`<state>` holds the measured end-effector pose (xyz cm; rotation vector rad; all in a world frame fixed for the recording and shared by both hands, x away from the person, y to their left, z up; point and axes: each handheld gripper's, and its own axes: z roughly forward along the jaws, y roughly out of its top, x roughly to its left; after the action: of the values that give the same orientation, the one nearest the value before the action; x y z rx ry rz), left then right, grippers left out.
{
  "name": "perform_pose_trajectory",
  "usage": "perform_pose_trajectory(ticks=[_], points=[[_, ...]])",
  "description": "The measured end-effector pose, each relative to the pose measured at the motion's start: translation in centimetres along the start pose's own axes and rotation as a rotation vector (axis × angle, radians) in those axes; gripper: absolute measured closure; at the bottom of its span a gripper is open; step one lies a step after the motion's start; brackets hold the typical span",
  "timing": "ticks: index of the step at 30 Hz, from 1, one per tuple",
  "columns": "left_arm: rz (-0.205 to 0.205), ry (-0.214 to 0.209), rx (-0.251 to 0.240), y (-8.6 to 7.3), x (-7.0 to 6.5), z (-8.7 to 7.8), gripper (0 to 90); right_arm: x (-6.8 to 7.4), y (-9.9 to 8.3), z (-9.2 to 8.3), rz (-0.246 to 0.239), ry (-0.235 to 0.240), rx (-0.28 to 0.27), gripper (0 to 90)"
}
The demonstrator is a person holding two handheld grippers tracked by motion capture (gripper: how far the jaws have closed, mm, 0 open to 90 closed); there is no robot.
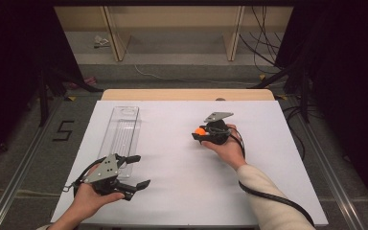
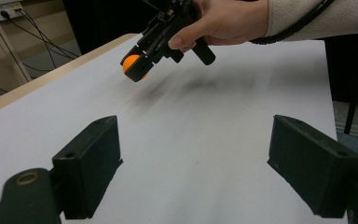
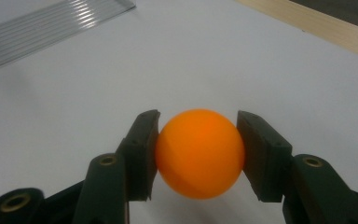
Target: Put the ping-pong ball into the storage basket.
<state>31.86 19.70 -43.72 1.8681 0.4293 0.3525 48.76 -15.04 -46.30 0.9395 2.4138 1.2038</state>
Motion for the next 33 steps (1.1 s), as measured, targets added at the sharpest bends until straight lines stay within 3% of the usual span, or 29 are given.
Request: perform_pose_trajectory(ticks=[33], points=[[-0.001,-0.001,0.0,0.0,0.0,0.0,16.3,1.3,1.2,-0.3,-0.029,0.021,-0.03,51.2]])
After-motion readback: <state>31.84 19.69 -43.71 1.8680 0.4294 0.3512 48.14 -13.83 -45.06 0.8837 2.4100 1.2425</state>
